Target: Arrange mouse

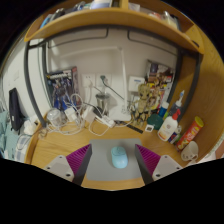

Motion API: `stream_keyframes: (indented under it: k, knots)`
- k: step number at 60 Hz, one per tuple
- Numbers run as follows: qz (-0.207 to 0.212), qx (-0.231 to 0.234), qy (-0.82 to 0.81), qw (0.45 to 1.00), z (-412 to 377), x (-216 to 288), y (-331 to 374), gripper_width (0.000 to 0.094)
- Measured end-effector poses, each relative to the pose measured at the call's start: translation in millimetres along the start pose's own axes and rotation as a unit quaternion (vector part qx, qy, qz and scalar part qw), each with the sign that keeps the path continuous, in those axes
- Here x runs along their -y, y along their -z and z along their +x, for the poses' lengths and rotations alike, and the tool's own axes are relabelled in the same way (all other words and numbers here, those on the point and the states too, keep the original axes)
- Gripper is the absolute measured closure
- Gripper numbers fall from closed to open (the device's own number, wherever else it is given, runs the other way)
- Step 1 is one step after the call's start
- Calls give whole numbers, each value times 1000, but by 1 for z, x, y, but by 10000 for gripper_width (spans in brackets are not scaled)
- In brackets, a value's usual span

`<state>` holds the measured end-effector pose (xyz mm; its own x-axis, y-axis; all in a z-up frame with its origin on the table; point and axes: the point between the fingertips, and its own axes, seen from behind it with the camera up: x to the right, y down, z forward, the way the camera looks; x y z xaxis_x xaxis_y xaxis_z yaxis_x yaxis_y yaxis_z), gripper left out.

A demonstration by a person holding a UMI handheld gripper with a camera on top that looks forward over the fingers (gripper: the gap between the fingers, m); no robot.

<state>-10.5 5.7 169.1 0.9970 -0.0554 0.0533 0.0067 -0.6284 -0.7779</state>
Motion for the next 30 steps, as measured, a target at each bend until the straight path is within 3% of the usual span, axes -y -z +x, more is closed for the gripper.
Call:
stream_keyframes:
  k: [17, 30]
  knots:
    - [41, -8, 11, 999, -40, 17, 104, 76]
    - [42, 0, 11, 999, -68, -3, 146, 80]
